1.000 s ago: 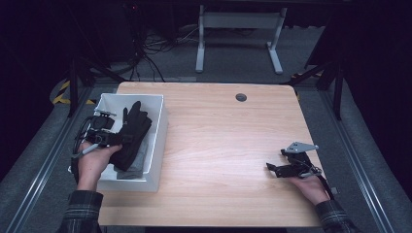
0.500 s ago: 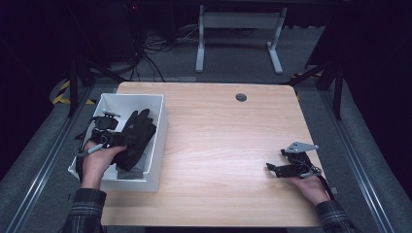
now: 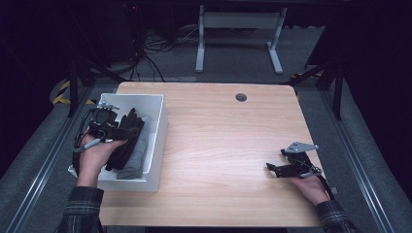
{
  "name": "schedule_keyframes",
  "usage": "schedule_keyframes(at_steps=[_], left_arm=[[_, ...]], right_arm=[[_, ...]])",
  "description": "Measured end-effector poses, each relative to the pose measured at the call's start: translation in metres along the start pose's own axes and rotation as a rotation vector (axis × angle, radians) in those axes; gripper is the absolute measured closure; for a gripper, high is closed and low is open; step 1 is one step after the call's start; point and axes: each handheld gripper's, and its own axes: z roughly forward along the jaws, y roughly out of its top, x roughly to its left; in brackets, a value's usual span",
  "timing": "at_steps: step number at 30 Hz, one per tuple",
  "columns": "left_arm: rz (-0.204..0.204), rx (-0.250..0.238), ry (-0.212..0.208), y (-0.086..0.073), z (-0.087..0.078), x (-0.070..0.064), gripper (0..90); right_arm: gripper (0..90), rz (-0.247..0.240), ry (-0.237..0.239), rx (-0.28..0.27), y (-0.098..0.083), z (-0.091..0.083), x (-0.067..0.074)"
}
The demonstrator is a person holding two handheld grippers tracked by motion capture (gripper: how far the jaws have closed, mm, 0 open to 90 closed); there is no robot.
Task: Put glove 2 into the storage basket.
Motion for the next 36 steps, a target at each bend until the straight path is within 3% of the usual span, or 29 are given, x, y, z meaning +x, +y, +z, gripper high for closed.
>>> schedule_keyframes(at_steps=[12,17,21,36], left_arm=[[0.106,-0.055,-0.121,0.023,0.001,-0.054,22.5],[0.132,-0.060,-0.156,0.029,0.005,-0.071,22.3],[0.163,-0.065,-0.191,0.032,0.010,-0.091,22.2],[0.235,-0.082,-0.259,0.029,0.027,-0.128,20.8]], right_arm=[[13.5,0.000,0.000,0.000,0.000,0.000,0.000],[13.5,0.000,0.000,0.000,0.000,0.000,0.000],[13.5,0.000,0.000,0.000,0.000,0.000,0.000],[13.4,0.000,0.001,0.000,0.000,0.000,0.000]])
